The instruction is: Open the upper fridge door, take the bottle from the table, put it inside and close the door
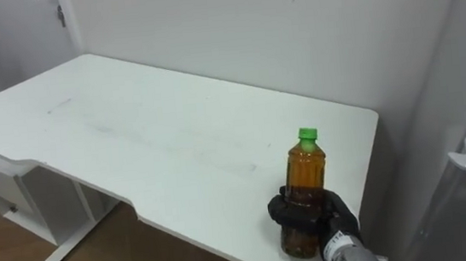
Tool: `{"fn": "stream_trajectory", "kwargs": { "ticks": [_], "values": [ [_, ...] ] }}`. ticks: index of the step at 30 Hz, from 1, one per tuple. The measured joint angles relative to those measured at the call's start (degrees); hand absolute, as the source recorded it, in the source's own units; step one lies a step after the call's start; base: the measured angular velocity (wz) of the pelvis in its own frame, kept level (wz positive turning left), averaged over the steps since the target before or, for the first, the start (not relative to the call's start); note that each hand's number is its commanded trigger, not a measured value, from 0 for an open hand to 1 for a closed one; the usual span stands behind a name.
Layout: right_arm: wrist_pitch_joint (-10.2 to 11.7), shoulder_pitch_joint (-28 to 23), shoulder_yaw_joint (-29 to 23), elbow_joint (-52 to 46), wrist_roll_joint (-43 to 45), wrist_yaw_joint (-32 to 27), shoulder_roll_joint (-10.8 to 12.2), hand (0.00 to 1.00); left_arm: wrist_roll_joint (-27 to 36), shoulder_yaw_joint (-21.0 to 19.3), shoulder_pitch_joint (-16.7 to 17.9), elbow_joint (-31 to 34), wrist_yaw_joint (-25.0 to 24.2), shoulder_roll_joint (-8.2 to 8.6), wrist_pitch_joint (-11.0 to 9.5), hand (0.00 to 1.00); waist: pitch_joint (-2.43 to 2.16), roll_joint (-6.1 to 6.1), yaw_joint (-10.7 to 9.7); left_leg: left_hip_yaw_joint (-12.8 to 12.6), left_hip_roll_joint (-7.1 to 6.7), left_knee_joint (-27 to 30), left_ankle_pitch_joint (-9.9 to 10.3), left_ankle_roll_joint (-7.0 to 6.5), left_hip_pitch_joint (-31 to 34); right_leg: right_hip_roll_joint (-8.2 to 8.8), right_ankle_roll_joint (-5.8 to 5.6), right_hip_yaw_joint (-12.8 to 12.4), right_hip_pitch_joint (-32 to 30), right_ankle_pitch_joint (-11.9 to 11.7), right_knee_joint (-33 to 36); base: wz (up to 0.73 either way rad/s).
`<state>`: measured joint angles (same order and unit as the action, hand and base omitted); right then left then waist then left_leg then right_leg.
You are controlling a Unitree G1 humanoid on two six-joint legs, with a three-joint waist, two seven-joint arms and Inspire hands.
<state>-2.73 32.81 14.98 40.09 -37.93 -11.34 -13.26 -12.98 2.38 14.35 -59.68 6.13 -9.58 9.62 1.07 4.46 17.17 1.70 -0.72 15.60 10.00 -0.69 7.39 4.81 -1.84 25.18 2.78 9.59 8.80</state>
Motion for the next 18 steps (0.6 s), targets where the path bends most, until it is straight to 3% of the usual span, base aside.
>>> {"fn": "stream_trajectory", "kwargs": {
  "ticks": [3, 6, 12, 16, 18],
  "values": [
    [-0.1, -0.2, -0.4, -4.4, 0.8, -0.2, 0.0, 1.0, 0.0, -0.4, -0.2, 0.0, -0.1, 0.03, -0.1, 0.0, -0.11, -0.03, -1.1, -0.1, 0.0, 0.0, 0.0, 0.0, -0.1, 0.04, 0.0, 0.0, 0.1, 0.0, 0.0, 0.0],
    [-0.6, -2.8, -0.6, -16.0, 5.1, -0.3, -0.3, 1.0, 0.1, -2.2, -0.1, -0.2, 0.5, 0.15, -0.4, 0.0, -0.27, -0.27, -2.1, -1.3, 0.04, -0.4, 0.0, -0.02, -1.0, 0.04, 0.0, -2.1, 0.2, 0.0, -0.1, -0.19],
    [-0.9, -4.8, -0.7, -26.1, 7.4, -0.5, -0.7, 1.0, 2.4, -2.7, 0.3, -0.2, 2.3, 0.24, -1.1, 0.0, -1.1, -0.49, -5.4, -2.8, 0.24, -1.7, -0.1, -0.13, -3.2, 0.12, 0.0, -3.3, 1.2, 0.0, 0.0, -0.14],
    [-1.6, -4.8, -1.4, -32.3, 7.3, -0.1, -5.5, 1.0, 2.3, -5.7, 0.3, -0.7, 2.7, 0.37, -1.5, 0.0, -1.38, -0.1, -7.4, -3.6, 0.34, -2.2, -0.1, -0.14, -4.4, 0.08, 0.01, -4.6, 1.7, 0.0, 0.3, -0.14],
    [-1.7, -4.8, -2.3, -34.3, 6.6, -0.1, -6.6, 1.0, 2.7, -5.7, 0.5, -1.1, 3.4, 0.37, -1.4, 0.0, -1.44, 0.07, -7.9, -4.4, 0.45, -2.6, -0.1, -0.14, -5.5, 0.08, 0.01, -5.0, 2.2, 0.0, 0.3, -0.19]
  ]
}}
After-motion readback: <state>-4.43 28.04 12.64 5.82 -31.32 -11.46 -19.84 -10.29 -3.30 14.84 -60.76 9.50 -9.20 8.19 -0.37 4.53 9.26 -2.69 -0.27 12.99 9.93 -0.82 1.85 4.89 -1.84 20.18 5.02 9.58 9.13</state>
